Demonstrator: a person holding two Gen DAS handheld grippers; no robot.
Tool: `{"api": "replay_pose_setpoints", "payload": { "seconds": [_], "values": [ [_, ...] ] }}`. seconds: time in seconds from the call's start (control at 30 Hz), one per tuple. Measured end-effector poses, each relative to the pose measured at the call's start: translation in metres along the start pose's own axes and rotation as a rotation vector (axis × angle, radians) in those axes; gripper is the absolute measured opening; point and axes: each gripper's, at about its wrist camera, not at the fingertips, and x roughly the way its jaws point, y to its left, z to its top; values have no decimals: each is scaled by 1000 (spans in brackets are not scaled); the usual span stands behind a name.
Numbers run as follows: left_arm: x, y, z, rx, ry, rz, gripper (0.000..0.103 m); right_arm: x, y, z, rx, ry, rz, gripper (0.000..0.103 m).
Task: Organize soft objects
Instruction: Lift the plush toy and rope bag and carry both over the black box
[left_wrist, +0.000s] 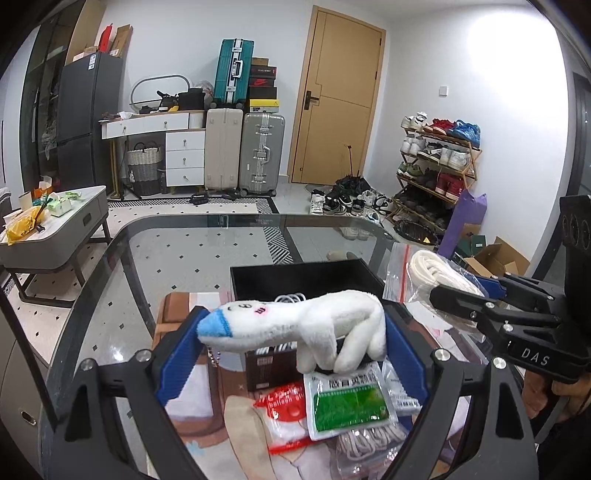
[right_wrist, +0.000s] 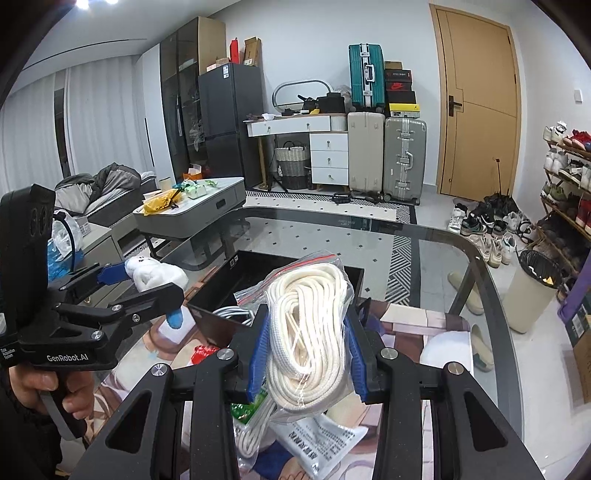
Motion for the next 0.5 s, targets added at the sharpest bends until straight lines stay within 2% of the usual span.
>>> {"api": "replay_pose_setpoints", "payload": {
  "seconds": [0.5],
  "values": [
    [35, 2, 16, 17, 9, 32, 90, 39, -2, 21, -27, 53, 0, 37]
  ]
}}
